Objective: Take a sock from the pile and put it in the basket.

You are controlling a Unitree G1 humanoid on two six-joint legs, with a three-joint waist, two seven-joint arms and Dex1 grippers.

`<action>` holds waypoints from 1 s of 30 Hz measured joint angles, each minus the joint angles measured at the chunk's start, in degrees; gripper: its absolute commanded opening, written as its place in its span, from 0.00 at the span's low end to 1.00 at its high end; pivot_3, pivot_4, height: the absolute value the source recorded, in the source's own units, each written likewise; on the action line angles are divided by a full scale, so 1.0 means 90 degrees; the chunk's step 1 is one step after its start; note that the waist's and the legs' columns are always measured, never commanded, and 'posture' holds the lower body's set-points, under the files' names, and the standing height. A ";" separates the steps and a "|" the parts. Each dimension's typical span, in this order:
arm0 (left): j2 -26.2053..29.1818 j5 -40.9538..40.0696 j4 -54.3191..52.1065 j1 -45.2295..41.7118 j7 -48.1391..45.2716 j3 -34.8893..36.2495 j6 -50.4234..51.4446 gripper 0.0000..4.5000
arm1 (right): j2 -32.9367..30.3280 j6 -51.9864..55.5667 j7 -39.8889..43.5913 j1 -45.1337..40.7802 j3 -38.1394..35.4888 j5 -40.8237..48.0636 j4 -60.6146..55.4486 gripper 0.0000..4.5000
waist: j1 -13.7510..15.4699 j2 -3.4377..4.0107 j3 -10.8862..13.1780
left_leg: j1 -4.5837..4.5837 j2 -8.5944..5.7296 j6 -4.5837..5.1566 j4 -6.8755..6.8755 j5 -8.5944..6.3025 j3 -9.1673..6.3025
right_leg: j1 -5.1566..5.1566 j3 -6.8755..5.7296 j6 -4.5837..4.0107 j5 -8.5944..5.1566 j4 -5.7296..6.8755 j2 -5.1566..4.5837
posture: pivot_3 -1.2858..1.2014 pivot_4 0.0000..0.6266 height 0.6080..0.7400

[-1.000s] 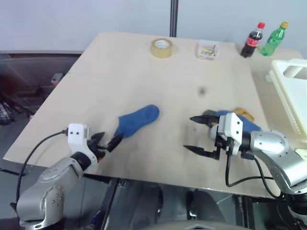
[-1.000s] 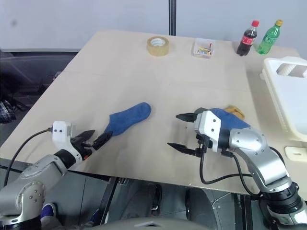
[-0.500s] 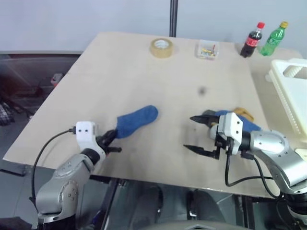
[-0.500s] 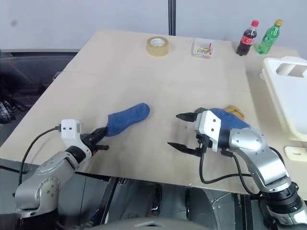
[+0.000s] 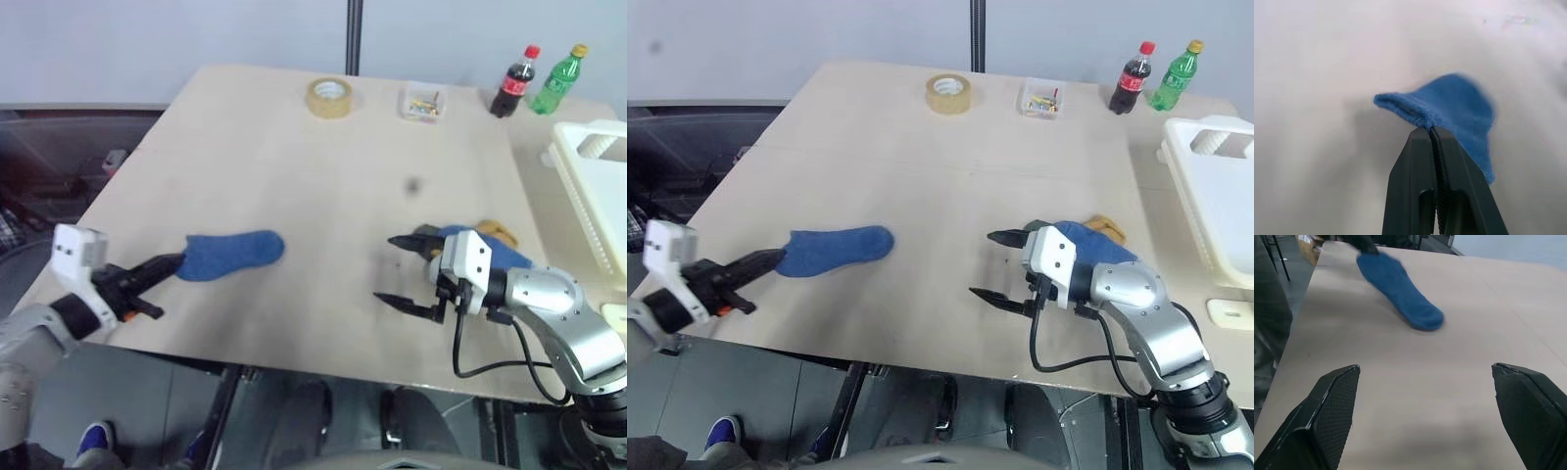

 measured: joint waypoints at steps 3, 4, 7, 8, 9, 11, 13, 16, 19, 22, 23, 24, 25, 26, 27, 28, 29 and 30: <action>0.0313 -0.0235 0.0077 0.0113 -0.0392 0.0065 0.0233 0.01 | 0.0030 -0.0050 -0.0004 0.0002 0.0005 -0.0018 0.0024 1.00 | -0.0016 -0.0018 0.0002 | -0.0004 0.0000 0.0000 -0.0001 0.0000 -0.0001 | -0.0003 0.0000 0.0000 0.0000 0.0001 0.0001 | 0.52 0.24 1.00; 0.0476 -0.0278 0.0172 0.0114 -0.0553 0.0191 0.0307 0.01 | 0.0039 -0.0080 -0.0008 -0.0001 0.0004 -0.0017 0.0025 1.00 | -0.0020 -0.0019 0.0002 | -0.0002 0.0002 0.0000 -0.0004 0.0000 -0.0001 | -0.0005 0.0000 0.0000 0.0000 0.0000 0.0004 | 0.52 0.24 1.00; 0.1458 -0.0381 0.0753 0.0063 -0.1371 0.0729 0.0548 0.01 | 0.0046 -0.0100 -0.0022 0.0007 0.0000 -0.0029 0.0076 1.00 | -0.0030 -0.0020 0.0002 | 0.0000 0.0007 -0.0002 -0.0011 0.0001 -0.0001 | -0.0012 -0.0002 -0.0002 -0.0001 0.0003 0.0012 | 0.52 0.24 1.00; 0.2007 -0.0422 0.1060 -0.0120 -0.1736 0.0836 0.0693 0.01 | 0.0044 -0.0108 -0.0037 0.0024 -0.0006 -0.0048 0.0098 1.00 | -0.0009 -0.0018 0.0003 | -0.0001 0.0007 -0.0003 -0.0011 0.0001 -0.0002 | -0.0011 -0.0004 -0.0002 -0.0001 0.0003 0.0013 | 0.52 0.24 1.00; 0.2126 -0.0426 0.1107 -0.0176 -0.1805 0.0863 0.0711 0.01 | 0.0046 -0.0108 -0.0041 0.0023 -0.0004 -0.0051 0.0104 1.00 | -0.0003 -0.0018 0.0003 | -0.0002 0.0006 -0.0003 -0.0011 0.0001 -0.0002 | -0.0011 -0.0006 -0.0002 -0.0001 0.0003 0.0012 | 0.52 0.24 1.00; 0.2443 -0.0504 0.1236 -0.0478 -0.1992 0.0889 0.0770 0.01 | 0.0053 -0.0116 -0.0061 0.0034 -0.0009 -0.0056 0.0114 1.00 | 0.0011 -0.0014 0.0003 | -0.0001 0.0002 -0.0007 -0.0010 0.0000 -0.0002 | -0.0008 -0.0006 -0.0002 -0.0001 -0.0001 0.0007 | 0.52 0.24 1.00; 0.2778 -0.0870 0.1280 -0.1839 -0.2011 0.0166 0.0846 0.01 | 0.0117 -0.0127 -0.0157 0.0069 -0.0027 -0.0072 0.0119 1.00 | 0.0028 0.0010 0.0004 | 0.0001 -0.0021 -0.0025 -0.0011 -0.0012 0.0000 | 0.0000 -0.0005 0.0001 -0.0002 -0.0005 -0.0017 | 0.52 0.24 1.00; 0.1973 -0.0822 0.0922 -0.3103 -0.1444 -0.1514 0.0945 0.01 | 0.0066 -0.0059 -0.0258 0.0224 -0.0092 -0.0072 0.0026 1.00 | 0.0041 0.0043 -0.0006 | -0.0002 -0.0035 0.0001 -0.0006 0.0003 0.0003 | 0.0004 -0.0002 0.0027 0.0013 0.0005 -0.0019 | 0.52 0.24 1.00; 0.0516 -0.0398 0.0679 -0.3879 -0.0546 -0.3411 0.1210 0.01 | -0.0013 0.0131 -0.0407 0.0411 -0.0228 -0.0035 -0.0261 1.00 | 0.0043 0.0010 0.0004 | -0.0011 -0.0029 0.0001 0.0004 0.0005 -0.0002 | 0.0004 -0.0003 0.0033 0.0017 0.0016 0.0002 | 0.52 0.24 1.00; -0.1546 0.0406 0.0796 -0.4027 0.0593 -0.4927 0.1143 0.10 | -0.0169 0.0620 -0.0688 0.0803 -0.0399 0.0036 -0.0743 1.00 | 0.0019 -0.0005 0.0003 | -0.0016 -0.0031 0.0003 0.0007 0.0005 0.0002 | 0.0004 0.0002 0.0039 0.0020 0.0016 0.0004 | 0.52 0.24 1.00; -0.1660 0.0434 0.0812 -0.4007 0.0641 -0.5094 0.1146 0.13 | -0.0168 0.0644 -0.0707 0.0809 -0.0399 0.0041 -0.0778 1.00 | -0.0011 -0.0014 0.0008 | -0.0014 -0.0031 0.0004 0.0009 0.0004 0.0007 | 0.0002 0.0006 0.0040 0.0019 0.0019 0.0005 | 0.52 0.24 1.00; -0.1860 0.0556 0.0857 -0.3973 0.0724 -0.5361 0.1110 0.18 | -0.0167 0.0794 -0.0795 0.0863 -0.0451 0.0096 -0.0924 1.00 | -0.0072 -0.0028 0.0017 | -0.0014 -0.0019 0.0004 0.0008 0.0004 0.0011 | -0.0003 0.0014 0.0040 0.0020 0.0016 0.0018 | 0.52 0.24 1.00; -0.2077 0.0708 0.0939 -0.3950 0.0812 -0.5450 0.1010 0.29 | -0.0163 0.0960 -0.0901 0.0918 -0.0483 0.0173 -0.1056 1.00 | -0.0097 -0.0027 0.0015 | -0.0004 -0.0018 0.0005 0.0006 0.0003 0.0011 | 0.0000 0.0013 0.0039 0.0019 0.0021 0.0019 | 0.52 0.24 1.00; -0.2162 0.0821 0.0956 -0.3927 0.0881 -0.5486 0.0930 0.40 | -0.0143 0.1138 -0.1004 0.0942 -0.0483 0.0239 -0.1193 1.00 | -0.0127 -0.0026 0.0016 | -0.0005 -0.0006 0.0005 0.0002 0.0003 0.0009 | -0.0002 0.0013 0.0038 0.0019 0.0020 0.0029 | 0.52 0.24 1.00; -0.2182 0.0884 0.0954 -0.3916 0.0916 -0.5474 0.0877 0.51 | -0.0130 0.1273 -0.1099 0.0956 -0.0480 0.0269 -0.1291 1.00 | -0.0142 -0.0026 0.0016 | -0.0002 0.0001 0.0004 0.0002 0.0003 0.0008 | -0.0002 0.0011 0.0037 0.0019 0.0023 0.0035 | 0.52 0.24 1.00; -0.2176 0.0903 0.0938 -0.3912 0.0965 -0.5353 0.0794 0.60 | -0.0102 0.1482 -0.1288 0.0940 -0.0478 0.0280 -0.1448 1.00 | -0.0161 -0.0025 0.0015 | 0.0002 0.0009 0.0004 0.0002 0.0003 0.0007 | -0.0002 0.0011 0.0036 0.0019 0.0025 0.0041 | 0.52 0.24 1.00; -0.2142 0.0894 0.0907 -0.3896 0.0946 -0.5210 0.0741 0.60 | -0.0054 0.1619 -0.1406 0.0896 -0.0468 0.0286 -0.1505 1.00 | -0.0169 -0.0024 0.0015 | 0.0003 0.0012 0.0004 0.0002 0.0003 0.0007 | -0.0002 0.0011 0.0035 0.0018 0.0026 0.0044 | 0.52 0.24 1.00; -0.1975 0.0878 0.0825 -0.3845 0.0844 -0.4975 0.0636 0.60 | 0.0063 0.1822 -0.1576 0.0773 -0.0429 0.0302 -0.1541 1.00 | -0.0204 -0.0024 0.0015 | 0.0005 0.0018 0.0002 0.0002 0.0003 0.0008 | -0.0002 0.0013 0.0033 0.0018 0.0024 0.0052 | 0.52 0.24 1.00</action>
